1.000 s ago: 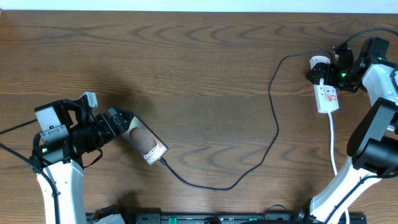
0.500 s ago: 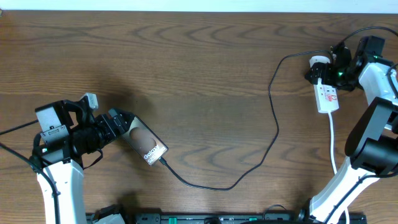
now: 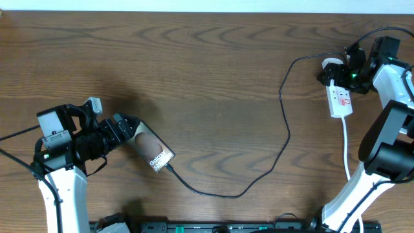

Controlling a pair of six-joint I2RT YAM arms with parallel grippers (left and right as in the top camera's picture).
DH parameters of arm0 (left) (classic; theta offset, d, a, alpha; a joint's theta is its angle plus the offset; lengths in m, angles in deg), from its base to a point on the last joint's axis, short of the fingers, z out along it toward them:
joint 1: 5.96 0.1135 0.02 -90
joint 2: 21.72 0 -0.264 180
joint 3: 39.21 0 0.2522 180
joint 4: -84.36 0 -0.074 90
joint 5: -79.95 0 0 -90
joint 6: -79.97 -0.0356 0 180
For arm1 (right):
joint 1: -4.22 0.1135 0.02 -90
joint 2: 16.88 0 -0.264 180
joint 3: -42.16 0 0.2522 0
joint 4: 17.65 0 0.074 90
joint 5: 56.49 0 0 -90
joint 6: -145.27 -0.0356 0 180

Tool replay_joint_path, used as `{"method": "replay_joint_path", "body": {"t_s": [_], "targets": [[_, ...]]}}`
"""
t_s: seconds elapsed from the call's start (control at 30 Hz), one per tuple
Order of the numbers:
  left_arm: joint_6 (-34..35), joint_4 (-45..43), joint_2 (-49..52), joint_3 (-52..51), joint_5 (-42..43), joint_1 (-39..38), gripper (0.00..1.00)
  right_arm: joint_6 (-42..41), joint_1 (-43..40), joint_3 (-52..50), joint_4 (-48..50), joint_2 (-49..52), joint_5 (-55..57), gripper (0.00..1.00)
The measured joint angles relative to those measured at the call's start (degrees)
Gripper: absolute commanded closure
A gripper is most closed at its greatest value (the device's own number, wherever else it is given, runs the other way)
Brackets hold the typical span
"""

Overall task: Plug charger to phone and switch on socket
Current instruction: 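Lift the right gripper up off the power strip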

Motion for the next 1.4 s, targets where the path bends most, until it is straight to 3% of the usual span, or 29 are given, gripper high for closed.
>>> {"method": "replay_joint_path", "body": {"t_s": [0.47, 0.97, 1.4], "targets": [[0.0, 0.0, 0.0, 0.0, 0.0, 0.0, 0.13, -5.4, -1.3, -0.1, -3.8, -2.1, -1.4, 0.01], [0.0, 0.1, 0.0, 0.0, -0.5, 0.0, 0.13, -10.1, -2.4, -0.8, -21.1, -30.9, 6.2, 0.01], [0.0, 0.1, 0.0, 0.0, -0.7, 0.0, 0.13, -11.9, -2.4, -0.8, -25.2, -38.4, 7.4, 0.01]]}}
